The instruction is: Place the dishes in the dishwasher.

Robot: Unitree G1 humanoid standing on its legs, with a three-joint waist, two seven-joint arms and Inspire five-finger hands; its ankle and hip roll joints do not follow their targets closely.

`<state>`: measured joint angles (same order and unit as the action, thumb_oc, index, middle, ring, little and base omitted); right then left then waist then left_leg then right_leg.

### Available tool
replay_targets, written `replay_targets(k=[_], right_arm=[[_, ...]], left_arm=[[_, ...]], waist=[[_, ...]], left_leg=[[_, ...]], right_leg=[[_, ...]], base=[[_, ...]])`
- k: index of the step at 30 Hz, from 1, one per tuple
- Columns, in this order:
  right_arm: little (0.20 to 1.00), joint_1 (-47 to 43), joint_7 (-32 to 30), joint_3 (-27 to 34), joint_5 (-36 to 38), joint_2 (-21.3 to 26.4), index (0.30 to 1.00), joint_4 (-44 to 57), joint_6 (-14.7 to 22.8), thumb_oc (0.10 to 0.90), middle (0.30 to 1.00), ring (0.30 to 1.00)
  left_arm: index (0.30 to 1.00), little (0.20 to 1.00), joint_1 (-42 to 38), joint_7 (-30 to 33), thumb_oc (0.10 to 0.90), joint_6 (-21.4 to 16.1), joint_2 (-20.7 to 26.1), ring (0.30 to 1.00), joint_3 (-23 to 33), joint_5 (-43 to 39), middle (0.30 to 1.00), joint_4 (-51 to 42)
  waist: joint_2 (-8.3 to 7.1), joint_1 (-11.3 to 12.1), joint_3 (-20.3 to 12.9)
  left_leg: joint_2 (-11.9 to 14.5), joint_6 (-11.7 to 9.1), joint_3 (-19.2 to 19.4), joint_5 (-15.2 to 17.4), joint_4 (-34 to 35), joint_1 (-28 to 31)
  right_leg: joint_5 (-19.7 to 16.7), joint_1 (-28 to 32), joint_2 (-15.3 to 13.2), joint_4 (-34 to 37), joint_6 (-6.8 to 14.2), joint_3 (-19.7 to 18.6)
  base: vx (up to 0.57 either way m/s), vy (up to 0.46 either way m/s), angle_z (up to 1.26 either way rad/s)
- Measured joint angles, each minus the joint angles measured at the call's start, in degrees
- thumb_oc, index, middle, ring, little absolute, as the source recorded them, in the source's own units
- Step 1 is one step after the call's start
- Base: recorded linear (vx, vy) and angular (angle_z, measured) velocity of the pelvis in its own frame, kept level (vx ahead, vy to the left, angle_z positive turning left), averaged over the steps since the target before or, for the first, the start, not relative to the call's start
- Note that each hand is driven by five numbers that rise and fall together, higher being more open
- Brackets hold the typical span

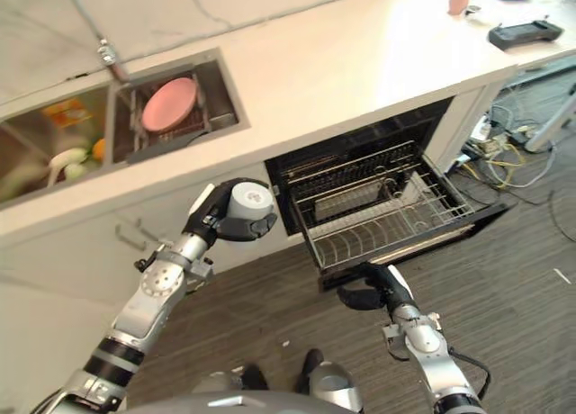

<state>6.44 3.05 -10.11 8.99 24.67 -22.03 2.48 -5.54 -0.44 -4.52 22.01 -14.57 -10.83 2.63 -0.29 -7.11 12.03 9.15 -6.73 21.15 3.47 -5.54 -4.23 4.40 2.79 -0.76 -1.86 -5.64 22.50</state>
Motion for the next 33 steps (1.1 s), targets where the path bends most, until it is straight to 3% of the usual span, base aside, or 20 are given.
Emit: replay_targets(k=[1,3,4,5,6,7,9,12,15,18,20,22,27,33], right_arm=[[0.900,-0.06,0.25,-0.36,-0.07,-0.21,0.900,0.07,0.00,0.800,0.900,0.900],[0.900,0.94,0.47,-0.07,-0.50,-0.87,0.900,0.04,-0.01,0.800,0.900,0.900],[0.900,1.45,0.47,-0.09,-0.58,-0.62,0.900,0.04,-0.01,0.800,0.900,0.900],[0.900,2.35,0.15,0.06,-1.47,0.36,0.900,0.37,-0.03,0.800,0.900,0.900],[0.900,2.52,-0.14,0.15,-2.10,0.39,0.900,0.19,-0.04,0.800,0.900,0.900],[0.900,3.06,-1.41,0.41,-2.19,-0.33,0.900,0.11,-0.23,0.800,0.900,0.900],[0.900,3.41,-2.40,1.71,-2.19,-0.34,0.900,0.09,-0.53,0.800,0.900,0.900],[0.900,3.41,-2.79,2.86,-2.25,-0.27,0.900,1.57,-0.76,0.800,0.900,0.900],[0.900,3.08,-2.36,3.16,-2.28,-0.94,0.900,3.04,-0.75,0.800,0.900,0.900],[0.900,2.94,-1.84,3.15,-2.70,-1.33,0.900,4.00,-0.76,0.800,0.900,0.900],[0.900,1.92,-1.84,3.19,-2.70,-1.33,0.900,4.45,-0.75,0.800,0.900,0.900],[0.900,1.65,-1.93,3.47,-2.70,-1.33,0.900,5.16,-0.71,0.800,0.900,0.900],[0.900,2.23,-2.09,4.74,-2.72,-0.14,0.900,6.78,-0.73,0.800,0.900,0.900],[0.900,2.85,-1.90,5.59,-2.69,-0.08,0.900,9.00,-0.79,0.800,0.900,0.900]], left_arm=[[0.300,0.300,0.46,-0.07,0.400,0.12,0.57,0.300,0.07,0.09,0.300,0.05],[0.300,0.300,0.88,-0.37,0.400,0.83,0.52,0.300,-0.36,0.08,0.300,0.23],[0.300,0.300,0.91,-0.67,0.400,0.84,0.53,0.300,-0.56,0.08,0.300,0.24],[0.300,0.300,0.91,-0.84,0.400,0.81,0.34,0.300,-0.79,0.11,0.300,0.12],[0.300,0.300,0.91,-0.87,0.400,0.82,0.56,0.300,-0.77,0.12,0.300,0.13],[0.300,0.300,0.40,-0.90,0.400,0.80,0.92,0.300,-0.77,0.13,0.300,0.36],[0.300,0.300,0.99,-2.41,0.400,0.24,1.60,0.300,-3.79,0.14,0.300,-0.85],[0.300,0.300,0.94,-2.97,0.400,0.14,1.79,0.300,-4.76,0.14,0.300,-0.94],[0.300,0.300,0.61,-2.28,0.400,0.15,1.78,0.300,-4.58,0.13,0.300,-0.77],[0.300,0.300,0.60,-1.78,0.400,0.14,1.85,0.300,-3.71,0.11,0.300,-0.74],[0.300,0.300,0.60,-1.48,0.400,0.13,1.93,0.300,-2.36,-0.01,0.300,-0.73],[0.300,0.300,0.43,-1.20,0.400,0.13,1.91,0.300,-1.88,-0.06,0.300,-0.73],[0.300,0.300,0.33,-1.18,0.400,0.12,1.19,0.300,-1.84,-2.42,0.300,-0.60],[0.300,0.300,0.05,-1.13,0.400,0.13,-0.27,0.300,-0.41,-4.72,0.300,0.95]], waist=[[-0.39,0.01,0.03],[-0.74,-1.11,0.05],[-0.63,-1.36,-0.02],[0.27,-2.04,-0.37],[0.69,-2.60,-0.57],[0.12,-3.79,-0.69],[0.27,-4.00,-0.65],[0.29,-3.93,-0.69],[0.68,-4.01,-0.89],[2.19,-3.09,-1.70],[3.10,-1.75,-2.31],[3.22,-1.73,-2.40],[2.48,-3.38,-2.80],[0.32,-3.06,-3.70]], left_leg=[[0.58,-0.35,-0.83,-1.56,2.58,-0.18],[-0.02,1.97,-0.70,-5.17,7.75,0.38],[-1.07,3.36,-0.50,-7.13,8.68,0.69],[-3.02,6.75,-0.99,-10.77,10.03,1.88],[-3.73,6.99,-0.15,-10.65,10.73,3.10],[-5.11,6.22,-0.07,-10.05,10.85,4.41],[-6.81,7.90,-0.17,-8.43,10.82,5.72],[-8.99,8.81,0.07,-7.25,10.82,6.69],[-9.60,9.00,1.03,-5.76,10.83,6.97],[-8.92,8.78,4.42,-5.16,11.16,7.33],[-8.13,8.41,8.40,-4.37,11.16,7.40],[-7.83,7.94,9.57,-4.16,11.15,7.37],[-5.96,6.88,12.54,-5.26,10.77,7.52],[-4.93,6.81,12.64,-5.32,10.77,9.50]], right_leg=[[-0.05,0.71,0.61,0.78,0.09,-1.33],[0.32,2.78,0.44,1.64,1.66,-2.30],[0.74,3.69,0.20,1.77,2.44,-2.23],[1.70,4.57,-0.13,1.34,4.00,-2.62],[2.02,5.52,-0.23,1.50,4.72,-2.67],[2.54,6.35,-2.00,1.02,6.33,-2.44],[2.64,5.77,-4.42,-0.76,7.95,-2.55],[1.29,5.90,-6.95,0.24,10.42,-2.27],[0.59,6.08,-7.48,1.92,11.28,-2.94],[0.02,3.80,-7.87,0.50,11.54,-3.76],[-0.17,1.27,-10.42,-2.15,11.95,1.75],[-0.78,0.70,-10.90,-2.47,12.36,3.59],[-2.00,-0.02,-8.99,-0.28,11.56,2.55],[-5.68,3.87,-6.14,7.49,10.23,0.12]], base=[[0.26,0.249,-1.01],[0.18,0.315,-0.52],[0.18,0.317,-0.48],[0.24,0.259,-0.60],[0.22,0.207,-0.48],[0.18,0.167,-0.23],[0.13,0.126,-0.43],[0.10,0.091,-0.51],[0.09,0.077,-0.37],[0.02,0.058,-0.59],[0.00,-0.004,-0.92],[-0.01,-0.103,-0.52],[0.02,-0.150,-0.31],[0.04,-0.147,-0.35]])
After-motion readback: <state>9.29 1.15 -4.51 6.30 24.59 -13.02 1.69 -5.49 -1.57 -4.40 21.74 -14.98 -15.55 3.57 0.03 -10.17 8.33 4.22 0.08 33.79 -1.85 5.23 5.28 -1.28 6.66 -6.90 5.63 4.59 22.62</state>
